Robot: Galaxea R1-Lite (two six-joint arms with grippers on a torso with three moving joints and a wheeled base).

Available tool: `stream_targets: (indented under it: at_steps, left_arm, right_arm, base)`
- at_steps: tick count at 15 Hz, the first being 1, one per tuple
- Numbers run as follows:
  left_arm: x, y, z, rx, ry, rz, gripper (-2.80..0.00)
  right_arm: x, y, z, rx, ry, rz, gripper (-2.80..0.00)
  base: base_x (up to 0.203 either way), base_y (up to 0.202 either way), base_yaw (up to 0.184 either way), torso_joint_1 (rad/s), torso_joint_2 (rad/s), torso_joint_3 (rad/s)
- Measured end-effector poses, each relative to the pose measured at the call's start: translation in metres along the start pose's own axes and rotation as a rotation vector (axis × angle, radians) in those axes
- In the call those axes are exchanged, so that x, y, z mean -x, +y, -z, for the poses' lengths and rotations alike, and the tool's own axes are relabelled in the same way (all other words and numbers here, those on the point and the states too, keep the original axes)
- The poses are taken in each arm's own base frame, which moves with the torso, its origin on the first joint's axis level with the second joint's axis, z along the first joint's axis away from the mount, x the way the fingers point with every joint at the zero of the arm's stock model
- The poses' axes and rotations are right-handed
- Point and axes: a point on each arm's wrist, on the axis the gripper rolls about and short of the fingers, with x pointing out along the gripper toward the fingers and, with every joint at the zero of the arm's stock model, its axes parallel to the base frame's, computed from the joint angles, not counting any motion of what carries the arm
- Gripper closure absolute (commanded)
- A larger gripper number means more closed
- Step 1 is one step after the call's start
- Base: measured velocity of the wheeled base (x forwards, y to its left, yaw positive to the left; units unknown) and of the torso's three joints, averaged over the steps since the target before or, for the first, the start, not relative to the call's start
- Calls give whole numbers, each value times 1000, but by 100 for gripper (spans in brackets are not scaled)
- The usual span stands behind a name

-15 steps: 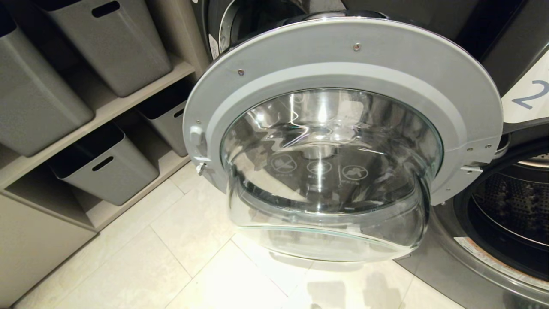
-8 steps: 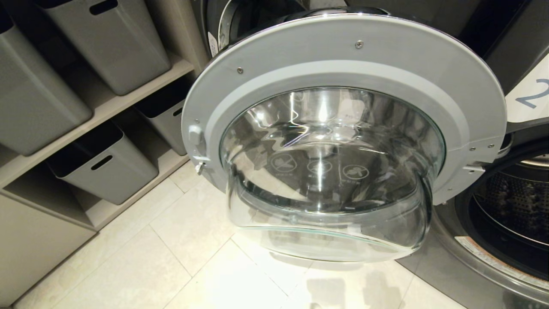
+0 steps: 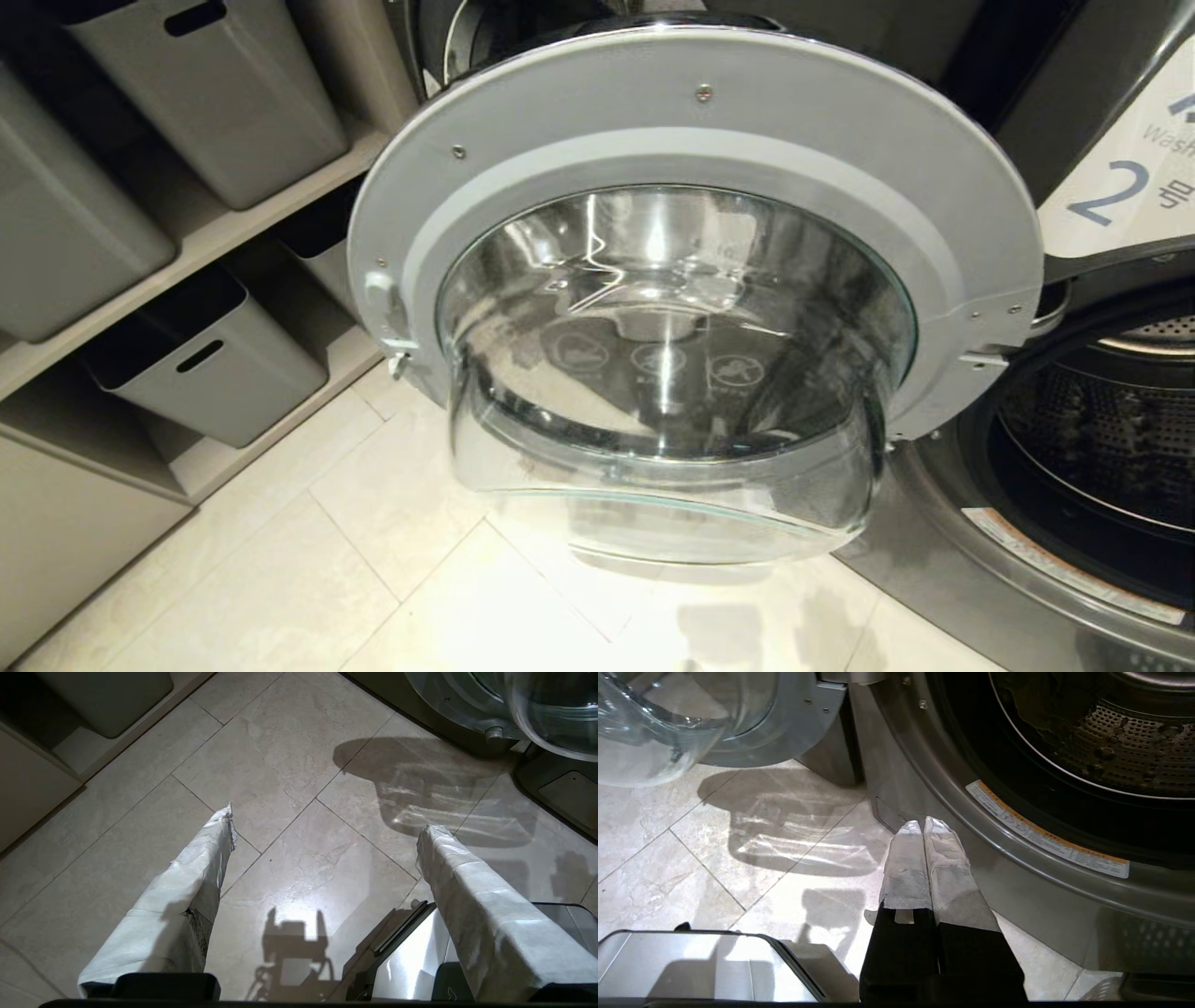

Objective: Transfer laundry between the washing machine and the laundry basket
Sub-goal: Pick a cloth and place it into the basket

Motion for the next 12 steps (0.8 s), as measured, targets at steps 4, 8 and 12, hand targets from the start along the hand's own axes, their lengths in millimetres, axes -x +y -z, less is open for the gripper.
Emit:
stream_targets:
  at_steps: [4, 8, 12]
  left_arm:
    - [0, 0, 0, 1, 0, 1, -280]
    - [0, 0, 0, 1, 0, 1, -280]
    - [0, 0, 0, 1, 0, 1, -280]
  right_arm:
    - [0, 0, 0, 0, 0, 1, 0]
    - [0, 0, 0, 3, 0, 0, 0]
    - [3, 0, -3, 171, 27, -19, 0]
  base:
    - [0, -179, 2, 4, 4, 0]
    - [0, -22, 0, -1, 2, 0]
    - [0, 0, 0, 0, 0, 0]
